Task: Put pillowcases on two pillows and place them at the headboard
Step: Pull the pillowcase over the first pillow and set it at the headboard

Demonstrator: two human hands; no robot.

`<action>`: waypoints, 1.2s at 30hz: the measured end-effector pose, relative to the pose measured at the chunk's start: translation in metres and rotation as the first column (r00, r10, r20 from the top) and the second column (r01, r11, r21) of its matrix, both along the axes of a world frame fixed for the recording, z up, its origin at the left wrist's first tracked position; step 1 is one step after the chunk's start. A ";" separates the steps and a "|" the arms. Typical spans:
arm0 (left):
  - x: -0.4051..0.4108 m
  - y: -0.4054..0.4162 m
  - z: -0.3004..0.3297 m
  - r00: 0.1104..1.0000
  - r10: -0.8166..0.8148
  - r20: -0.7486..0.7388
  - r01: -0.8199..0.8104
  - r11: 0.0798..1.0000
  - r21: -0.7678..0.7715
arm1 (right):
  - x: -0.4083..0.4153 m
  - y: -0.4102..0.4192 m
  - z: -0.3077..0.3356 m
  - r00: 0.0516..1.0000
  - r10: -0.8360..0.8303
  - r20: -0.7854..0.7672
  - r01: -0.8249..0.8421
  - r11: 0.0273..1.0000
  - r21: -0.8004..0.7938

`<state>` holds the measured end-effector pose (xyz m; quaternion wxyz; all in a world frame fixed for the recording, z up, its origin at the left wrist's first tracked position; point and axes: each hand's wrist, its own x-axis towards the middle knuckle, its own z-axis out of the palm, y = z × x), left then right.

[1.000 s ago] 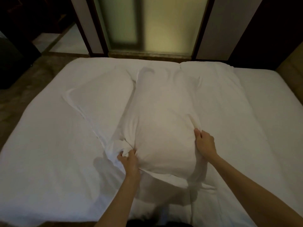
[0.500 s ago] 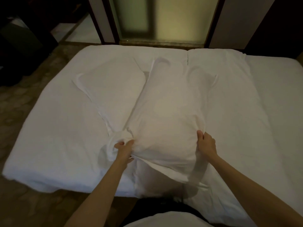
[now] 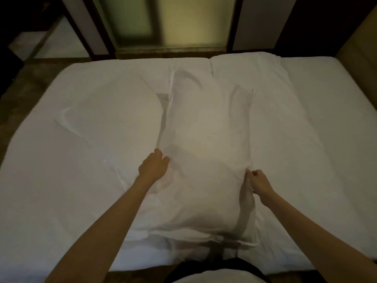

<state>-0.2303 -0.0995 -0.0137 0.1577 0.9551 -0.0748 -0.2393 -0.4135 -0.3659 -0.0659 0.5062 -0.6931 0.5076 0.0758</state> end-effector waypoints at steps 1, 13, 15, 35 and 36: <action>0.011 -0.011 -0.003 1.000 -0.020 0.003 0.020 0.999 -0.045 | 0.006 -0.002 -0.001 0.999 -0.043 0.003 0.043 0.999 0.012; 0.072 -0.088 -0.062 0.897 0.422 -0.129 -0.441 0.862 -0.249 | 0.076 -0.015 -0.022 0.938 -0.342 -0.052 0.346 0.934 0.086; 0.069 -0.083 -0.075 0.855 0.499 -0.140 -0.518 0.815 -0.260 | 0.085 -0.007 -0.029 0.936 -0.346 -0.072 0.349 0.936 0.040; 0.031 -0.063 -0.052 0.733 0.652 -0.191 -0.615 0.517 -0.596 | 0.052 -0.009 0.009 0.862 -0.476 0.171 0.478 0.878 0.036; 0.026 -0.066 -0.047 0.745 0.644 -0.175 -0.596 0.524 -0.608 | 0.049 -0.014 0.015 0.858 -0.472 0.203 0.475 0.879 0.038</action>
